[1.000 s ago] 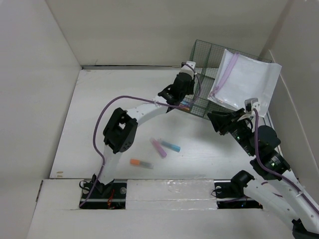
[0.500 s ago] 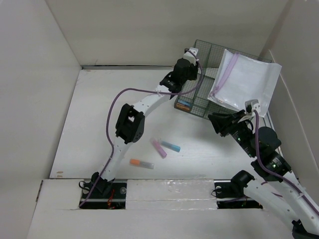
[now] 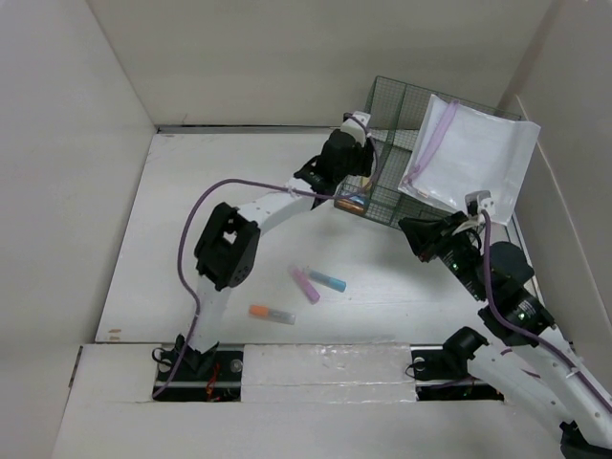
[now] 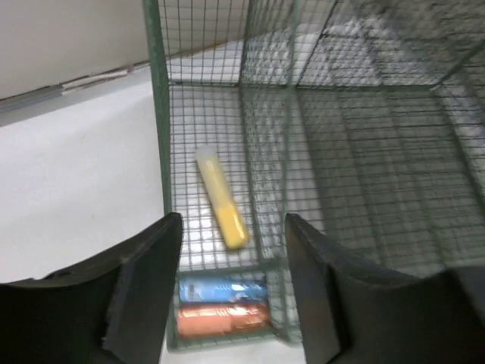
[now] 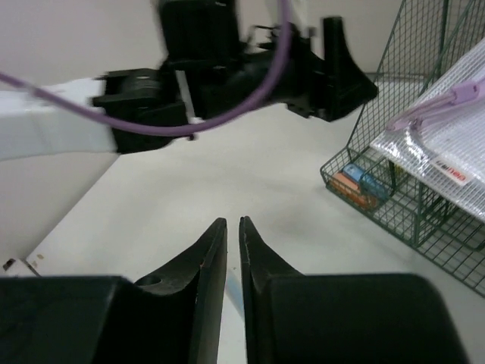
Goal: Organize the desk
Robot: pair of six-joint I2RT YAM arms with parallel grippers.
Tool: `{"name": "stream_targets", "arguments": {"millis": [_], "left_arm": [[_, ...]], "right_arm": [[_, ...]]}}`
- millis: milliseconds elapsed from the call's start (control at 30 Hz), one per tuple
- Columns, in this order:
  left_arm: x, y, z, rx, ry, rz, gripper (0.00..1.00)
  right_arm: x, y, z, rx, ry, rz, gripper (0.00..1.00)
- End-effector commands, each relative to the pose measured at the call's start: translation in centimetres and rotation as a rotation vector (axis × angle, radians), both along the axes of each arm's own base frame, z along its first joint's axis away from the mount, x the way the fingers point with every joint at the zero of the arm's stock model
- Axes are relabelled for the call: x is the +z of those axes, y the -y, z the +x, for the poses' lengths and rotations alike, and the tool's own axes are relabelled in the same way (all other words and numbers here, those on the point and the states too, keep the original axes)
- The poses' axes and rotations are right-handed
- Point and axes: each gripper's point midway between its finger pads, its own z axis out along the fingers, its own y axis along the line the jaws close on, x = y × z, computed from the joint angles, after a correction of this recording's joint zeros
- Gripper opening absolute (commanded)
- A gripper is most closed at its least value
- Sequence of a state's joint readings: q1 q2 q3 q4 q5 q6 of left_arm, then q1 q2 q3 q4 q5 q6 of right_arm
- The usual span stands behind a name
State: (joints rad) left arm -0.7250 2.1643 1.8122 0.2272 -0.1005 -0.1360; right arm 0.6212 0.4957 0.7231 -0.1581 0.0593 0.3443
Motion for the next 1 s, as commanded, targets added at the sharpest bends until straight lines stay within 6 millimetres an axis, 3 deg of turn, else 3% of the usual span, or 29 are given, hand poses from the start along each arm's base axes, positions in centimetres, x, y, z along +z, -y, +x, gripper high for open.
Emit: {"name": "stream_targets", "arguments": {"millis": [0, 67, 100, 167, 267, 300, 333, 367, 400, 500, 600, 700, 767, 867, 900, 967], "left_arm": [[14.4, -3.3, -5.2, 0.041, 0.183, -0.276, 0.5], [13.7, -4.9, -7.5, 0.062, 0.136, -0.327, 0.47], [11.7, -6.8, -9.3, 0.099, 0.07, -0.351, 0.43], [8.9, -8.7, -11.0, 0.133, -0.003, -0.34, 0.39], [1.6, -12.5, -14.6, 0.216, -0.192, -0.238, 0.28], [0.0, -13.0, -15.9, 0.237, -0.244, -0.209, 0.28], [-3.2, -14.6, -17.4, 0.29, -0.344, -0.149, 0.27], [-3.8, -15.2, -18.9, 0.317, -0.367, -0.129, 0.27], [-7.3, -17.5, -21.4, 0.369, -0.464, -0.028, 0.27], [-10.1, -19.4, -25.6, 0.425, -0.61, -0.037, 0.28], [-10.7, -19.8, -28.5, 0.446, -0.687, -0.068, 0.32], [-9.5, -19.3, -30.1, 0.441, -0.671, -0.082, 0.35], [-9.2, -20.0, -31.3, 0.451, -0.674, -0.039, 0.35], [-9.5, -20.8, -32.8, 0.464, -0.712, 0.001, 0.35], [-10.3, -21.8, -33.8, 0.492, -0.741, 0.046, 0.35], [-11.0, -22.2, -35.6, 0.555, -0.796, 0.022, 0.38]], "right_arm": [[-0.4, -0.8, 0.5, 0.021, 0.003, 0.001, 0.16], [-1.0, -1.0, 0.6, 0.03, -0.008, -0.011, 0.08], [-1.6, -1.2, 0.7, 0.038, -0.009, -0.027, 0.06], [-2.3, -1.5, 0.9, 0.045, -0.022, -0.042, 0.03], [-2.8, -2.2, 0.7, 0.086, -0.031, -0.05, 0.03], [-2.9, -2.3, 0.7, 0.091, -0.031, -0.05, 0.03], [-3.2, -2.4, 0.8, 0.091, -0.037, -0.052, 0.06], [-3.2, -2.5, 0.9, 0.094, -0.035, -0.049, 0.07], [-3.3, -2.6, 0.9, 0.097, -0.036, -0.047, 0.08], [-3.9, -3.1, 1.2, 0.107, -0.05, -0.047, 0.1], [-4.1, -3.6, 1.2, 0.13, -0.057, -0.05, 0.13], [-4.2, -3.9, 1.2, 0.144, -0.063, -0.047, 0.16], [-4.3, -3.9, 1.1, 0.15, -0.064, -0.048, 0.18], [-4.2, -3.9, 1.0, 0.153, -0.061, -0.05, 0.2], [-4.0, -3.9, 1.0, 0.154, -0.057, -0.047, 0.22], [-4.0, -4.0, 0.9, 0.157, -0.057, -0.048, 0.26]]}}
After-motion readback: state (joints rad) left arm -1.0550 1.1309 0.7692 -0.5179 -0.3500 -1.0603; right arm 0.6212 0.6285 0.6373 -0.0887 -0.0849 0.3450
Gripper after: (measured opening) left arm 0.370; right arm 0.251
